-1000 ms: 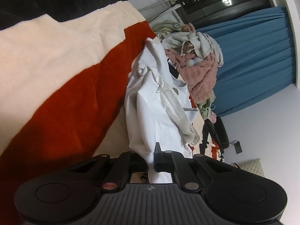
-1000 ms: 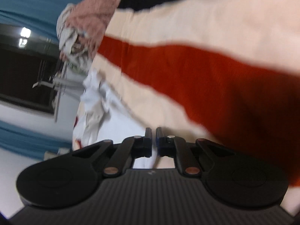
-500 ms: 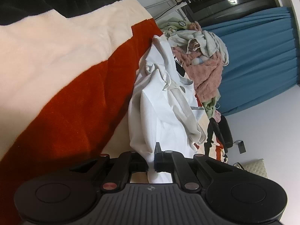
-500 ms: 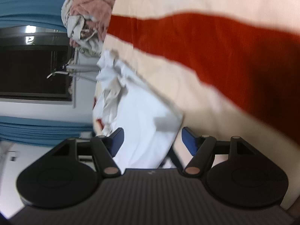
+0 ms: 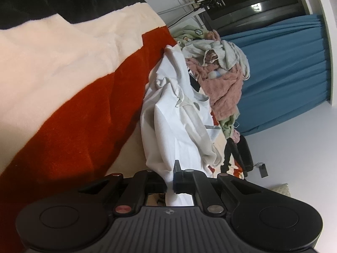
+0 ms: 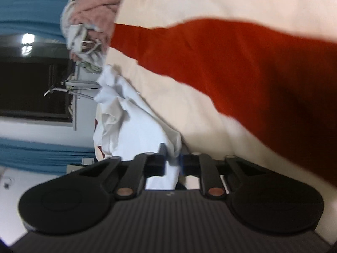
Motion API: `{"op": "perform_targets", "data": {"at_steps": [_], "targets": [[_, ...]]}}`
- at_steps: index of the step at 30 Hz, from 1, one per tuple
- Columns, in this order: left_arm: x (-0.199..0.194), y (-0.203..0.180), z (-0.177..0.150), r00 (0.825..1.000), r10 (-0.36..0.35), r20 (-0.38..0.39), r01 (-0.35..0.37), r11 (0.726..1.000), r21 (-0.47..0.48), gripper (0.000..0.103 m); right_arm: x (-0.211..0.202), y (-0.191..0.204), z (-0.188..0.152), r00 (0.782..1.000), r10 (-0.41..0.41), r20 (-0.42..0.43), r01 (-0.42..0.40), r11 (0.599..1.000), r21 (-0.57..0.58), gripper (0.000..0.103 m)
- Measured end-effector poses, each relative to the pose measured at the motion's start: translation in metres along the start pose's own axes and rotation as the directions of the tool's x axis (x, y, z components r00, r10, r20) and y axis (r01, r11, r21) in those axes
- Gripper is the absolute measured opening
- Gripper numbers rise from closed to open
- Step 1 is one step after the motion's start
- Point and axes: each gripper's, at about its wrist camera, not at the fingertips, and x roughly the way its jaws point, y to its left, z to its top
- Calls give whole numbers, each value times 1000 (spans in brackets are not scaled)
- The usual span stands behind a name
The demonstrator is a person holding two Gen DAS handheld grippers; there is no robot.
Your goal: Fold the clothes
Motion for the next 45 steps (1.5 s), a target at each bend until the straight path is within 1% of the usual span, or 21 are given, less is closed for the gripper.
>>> {"op": "perform_targets", "data": {"at_steps": [1, 3, 5, 10, 11, 13, 15, 18, 23, 25, 27, 30, 32, 34, 36, 38, 40, 41, 42, 43, 45], "targets": [[-2, -1, 1, 1000, -9, 6, 9, 1000, 1, 5, -1, 4, -1, 1000, 11, 9, -11, 1000, -21, 8], [-8, -6, 2, 999, -32, 25, 32, 999, 11, 4, -6, 10, -2, 998, 60, 18, -59, 997, -44, 7], [-20, -13, 3, 997, -55, 53, 53, 998, 43, 4, -16, 18, -4, 994, 108, 32, -105, 990, -90, 6], [-60, -31, 1, 989, -114, 91, 107, 991, 80, 4, -53, 42, -12, 979, 201, 38, -188, 956, -224, 6], [-71, -35, -1, 988, -116, 102, 107, 990, 87, 4, -63, 45, -16, 975, 217, 40, -200, 947, -251, 6], [-97, -40, -11, 982, -105, 154, 87, 990, 114, 4, -86, 42, -27, 967, 254, 35, -234, 929, -287, 6], [-120, -42, -23, 980, -95, 174, 73, 989, 132, 4, -107, 39, -41, 962, 270, 35, -244, 913, -327, 6], [-152, -38, -47, 981, -107, 160, 89, 989, 116, 4, -139, 31, -58, 959, 277, 50, -239, 895, -376, 6], [-204, -35, -92, 983, -100, 155, 80, 988, 132, 4, -191, 18, -79, 959, 275, 74, -216, 872, -439, 6], [-221, -34, -104, 983, -103, 155, 82, 987, 136, 4, -204, 12, -85, 960, 266, 81, -203, 869, -451, 6], [-227, -38, -110, 982, -108, 156, 85, 986, 146, 4, -214, 5, -88, 962, 258, 86, -193, 871, -451, 6], [-222, -49, -104, 982, -111, 152, 86, 983, 160, 4, -213, 5, -84, 960, 262, 94, -202, 887, -415, 6], [-214, -61, -94, 983, -100, 154, 73, 982, 172, 4, -204, 18, -76, 956, 273, 104, -208, 885, -417, 6], [-197, -78, -74, 987, -74, 143, 47, 982, 185, 4, -186, 37, -62, 953, 282, 112, -216, 889, -403, 6], [-175, -98, -51, 990, -53, 132, 25, 978, 209, 4, -161, 61, -45, 954, 274, 119, -212, 901, -377, 6], [-147, -118, -23, 992, -26, 120, -2, 974, 228, 4, -131, 87, -26, 959, 252, 132, -192, 916, -351, 6], [-113, -134, 5, 991, 47, 124, -75, 969, 234, 5, -96, 108, -7, 966, 220, 139, -166, 932, -323, 6], [-96, -141, 18, 988, 86, 128, -115, 965, 235, 5, -76, 118, -1, 970, 195, 148, -136, 933, -334, 6], [-76, -146, 29, 986, 106, 130, -136, 958, 252, 5, -57, 128, 5, 973, 170, 158, -106, 932, -345, 6], [-55, -148, 40, 983, 130, 130, -160, 952, 261, 5, -39, 135, 11, 975, 146, 164, -80, 932, -354, 6], [-10, -141, 62, 976, 184, 117, -208, 947, 246, 5, -14, 129, 21, 982, 116, 151, -56, 933, -355, 6]]}}
